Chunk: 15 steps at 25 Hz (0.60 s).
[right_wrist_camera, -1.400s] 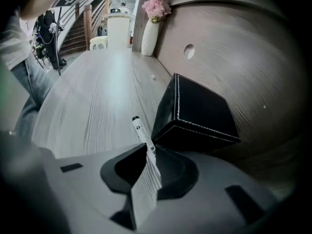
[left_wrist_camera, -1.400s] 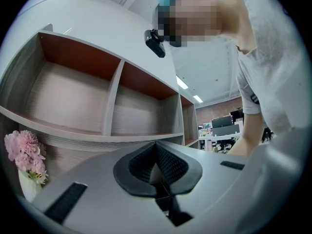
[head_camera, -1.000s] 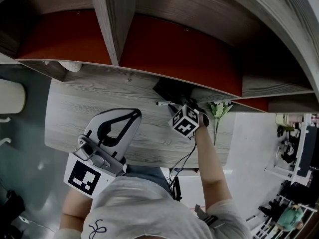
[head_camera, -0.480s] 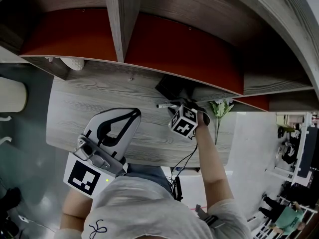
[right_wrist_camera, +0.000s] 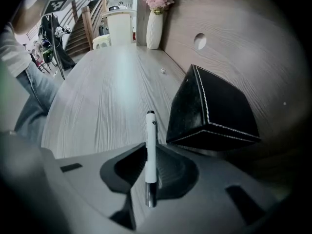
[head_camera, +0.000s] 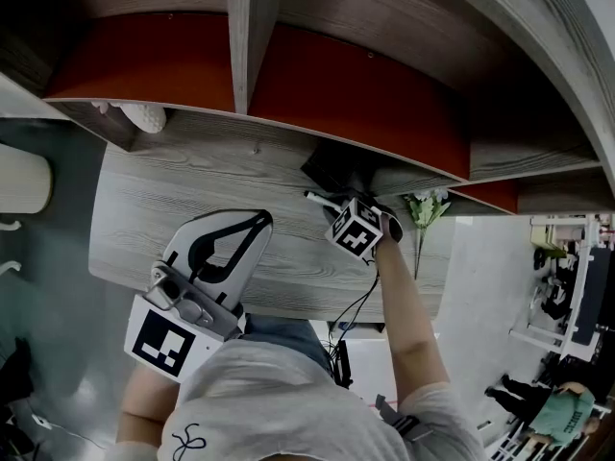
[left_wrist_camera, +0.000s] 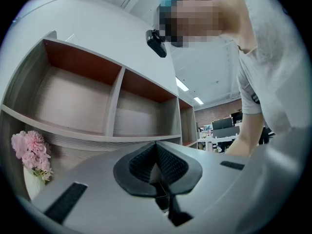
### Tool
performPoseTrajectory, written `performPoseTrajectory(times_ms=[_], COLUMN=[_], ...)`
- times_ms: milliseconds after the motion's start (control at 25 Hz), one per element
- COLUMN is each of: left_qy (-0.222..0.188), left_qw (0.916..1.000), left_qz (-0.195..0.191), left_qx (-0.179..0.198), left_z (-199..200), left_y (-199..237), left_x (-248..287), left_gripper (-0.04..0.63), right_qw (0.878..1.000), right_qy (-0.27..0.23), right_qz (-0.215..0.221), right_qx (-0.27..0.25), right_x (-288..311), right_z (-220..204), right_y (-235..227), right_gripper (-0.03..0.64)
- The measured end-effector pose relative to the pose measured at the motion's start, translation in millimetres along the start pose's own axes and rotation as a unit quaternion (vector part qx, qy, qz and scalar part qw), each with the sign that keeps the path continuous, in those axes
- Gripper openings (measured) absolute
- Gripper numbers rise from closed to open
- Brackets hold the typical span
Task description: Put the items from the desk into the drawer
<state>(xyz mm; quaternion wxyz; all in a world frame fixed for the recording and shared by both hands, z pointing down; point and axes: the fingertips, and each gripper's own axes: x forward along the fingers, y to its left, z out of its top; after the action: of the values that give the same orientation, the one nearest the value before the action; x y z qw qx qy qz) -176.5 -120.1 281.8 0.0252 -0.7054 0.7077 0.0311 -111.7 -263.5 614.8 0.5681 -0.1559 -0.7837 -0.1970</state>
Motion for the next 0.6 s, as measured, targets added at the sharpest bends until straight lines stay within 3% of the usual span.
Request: performPoseTrajectory(times_ms=[160,600], left_qy=[-0.001,-0.008], left_qw=[1.0000,0.9995], left_qz=[-0.003,-0.030], left_qx=[0.002,-0.001], left_z=[2,8], left_y=[-3,-9], left_x=[-4,-27], left_gripper=[0.009,0.009], right_qw=[1.000,0.983], right_qy=[-0.013,-0.136], right_qz=[-0.022,-0.078], right_qx=[0.000,0.094], right_x=[-6,-56], right_z=[5,51], right_y=[2,16], right_gripper=[0.072,0.071])
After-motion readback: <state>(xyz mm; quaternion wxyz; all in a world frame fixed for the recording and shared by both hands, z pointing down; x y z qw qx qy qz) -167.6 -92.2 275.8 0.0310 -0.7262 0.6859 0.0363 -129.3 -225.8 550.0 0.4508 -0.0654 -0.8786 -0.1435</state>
